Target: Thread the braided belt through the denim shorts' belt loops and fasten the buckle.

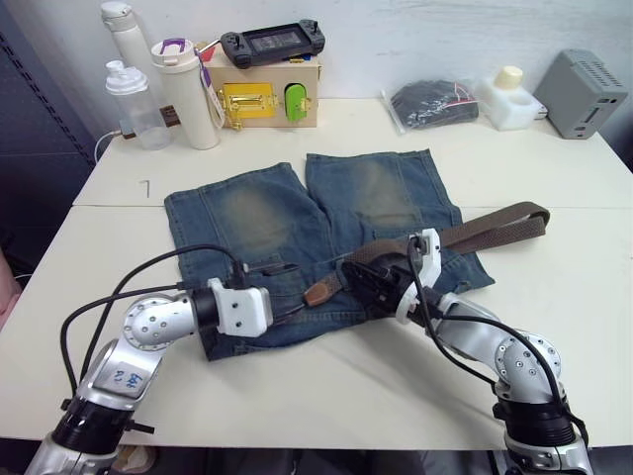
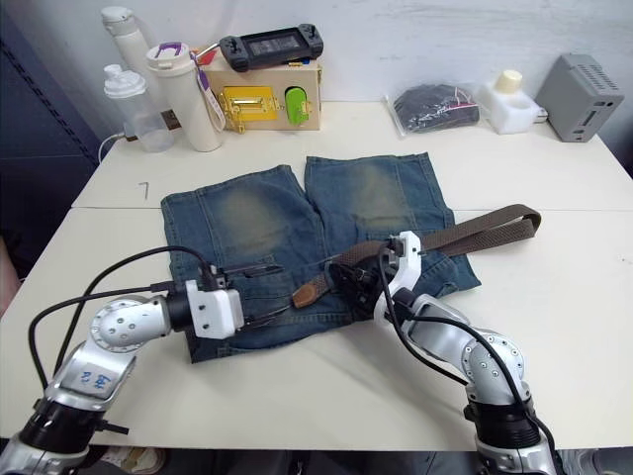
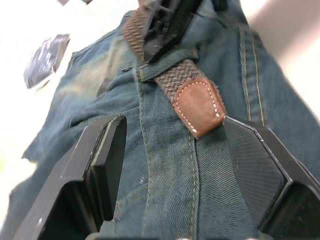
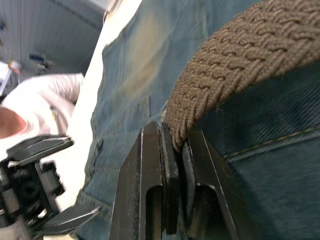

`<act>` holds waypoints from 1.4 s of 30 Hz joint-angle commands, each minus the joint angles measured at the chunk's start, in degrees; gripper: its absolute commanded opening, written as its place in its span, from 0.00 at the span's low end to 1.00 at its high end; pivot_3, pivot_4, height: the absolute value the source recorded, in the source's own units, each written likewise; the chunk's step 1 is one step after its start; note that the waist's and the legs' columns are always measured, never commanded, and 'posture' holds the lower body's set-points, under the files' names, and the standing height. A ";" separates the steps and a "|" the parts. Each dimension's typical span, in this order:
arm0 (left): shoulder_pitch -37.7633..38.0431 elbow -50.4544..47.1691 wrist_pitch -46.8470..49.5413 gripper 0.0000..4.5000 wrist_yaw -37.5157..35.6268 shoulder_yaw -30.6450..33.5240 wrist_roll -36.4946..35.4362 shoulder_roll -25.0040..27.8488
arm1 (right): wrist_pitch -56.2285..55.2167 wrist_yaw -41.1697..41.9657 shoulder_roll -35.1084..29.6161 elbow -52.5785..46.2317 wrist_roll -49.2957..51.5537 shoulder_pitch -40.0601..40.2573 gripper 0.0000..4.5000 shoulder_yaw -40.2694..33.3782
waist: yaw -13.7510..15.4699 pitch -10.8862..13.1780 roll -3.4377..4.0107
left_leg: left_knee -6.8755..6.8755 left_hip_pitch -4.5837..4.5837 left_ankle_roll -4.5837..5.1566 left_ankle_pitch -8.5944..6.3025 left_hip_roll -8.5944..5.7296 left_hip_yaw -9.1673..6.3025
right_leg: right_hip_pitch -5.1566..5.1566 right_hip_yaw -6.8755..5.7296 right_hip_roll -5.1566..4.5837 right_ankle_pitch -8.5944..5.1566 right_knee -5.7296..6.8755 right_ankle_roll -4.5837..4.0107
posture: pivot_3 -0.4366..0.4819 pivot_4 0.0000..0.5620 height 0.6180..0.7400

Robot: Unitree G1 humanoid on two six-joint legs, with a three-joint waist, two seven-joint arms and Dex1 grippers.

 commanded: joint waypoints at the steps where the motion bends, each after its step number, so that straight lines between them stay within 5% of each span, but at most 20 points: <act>1: -1.75 2.25 -7.36 0.76 1.29 -1.59 5.08 0.65 | -0.16 -1.30 1.40 -0.19 3.27 -0.41 0.00 -1.07 | -0.03 0.00 0.00 | 0.00 0.00 0.00 0.00 0.00 0.00 | -0.01 0.00 0.00 0.00 0.00 0.00 | 0.48 0.27 0.22; 14: -6.87 9.34 -14.88 0.76 5.78 -3.75 14.44 -0.92 | -0.55 -4.82 2.89 0.61 7.29 -0.94 0.00 -2.21 | -0.18 0.00 0.00 | -0.08 0.03 -0.01 0.02 -0.02 -0.01 | 0.00 0.01 0.02 0.00 0.00 0.01 | 0.48 0.27 0.22; 17: -6.67 8.99 -15.94 0.59 5.73 -4.32 14.04 -0.86 | -0.56 -5.01 2.92 0.58 7.44 -0.90 0.00 -2.12 | -0.22 0.00 0.00 | -0.09 0.04 -0.01 0.02 -0.02 -0.02 | -0.01 0.00 0.03 0.00 0.03 0.01 | 0.48 0.27 0.22; 23: -6.42 8.93 -16.50 0.01 6.14 -4.70 14.83 -0.78 | -0.43 -4.85 2.68 0.63 7.09 -0.66 0.00 -2.05 | -0.25 0.00 0.01 | -0.10 0.04 -0.01 0.02 -0.02 -0.03 | -0.02 -0.01 0.03 0.00 0.03 0.01 | 0.48 0.27 0.22; 33: -6.28 9.14 -16.49 0.00 7.40 -4.83 15.91 -1.21 | 1.39 -3.07 -3.18 -1.15 5.74 -1.23 0.00 -4.40 | -0.15 0.00 0.01 | -0.10 0.04 0.00 0.02 -0.03 -0.02 | 0.00 -0.01 0.02 0.00 0.02 0.01 | 0.48 0.27 0.22; 34: -6.30 9.17 -16.45 0.00 7.56 -4.85 15.91 -1.29 | 1.64 -2.83 -4.19 -1.42 6.89 -1.10 0.19 -5.08 | -0.11 0.00 0.00 | -0.10 0.04 0.00 0.02 -0.03 -0.03 | 0.01 -0.01 0.02 0.00 0.01 0.01 | 0.48 0.27 0.22; 37: -6.22 9.12 -16.37 0.00 7.82 -4.94 15.99 -1.49 | 2.25 -1.29 -7.56 -2.76 10.46 -0.77 0.44 -6.84 | -0.06 0.00 0.00 | -0.09 0.03 0.00 0.03 -0.05 -0.03 | 0.02 0.00 0.01 0.00 0.00 0.01 | 0.48 0.27 0.22; 42: -6.49 9.11 -16.01 0.00 7.69 -4.93 15.19 -1.74 | 6.03 18.07 -23.13 -10.53 4.46 0.63 0.99 -12.54 | 0.06 0.01 0.02 | -0.10 0.00 0.03 0.04 -0.04 -0.02 | 0.08 -0.03 -0.01 0.01 -0.19 0.01 | 0.48 0.27 0.22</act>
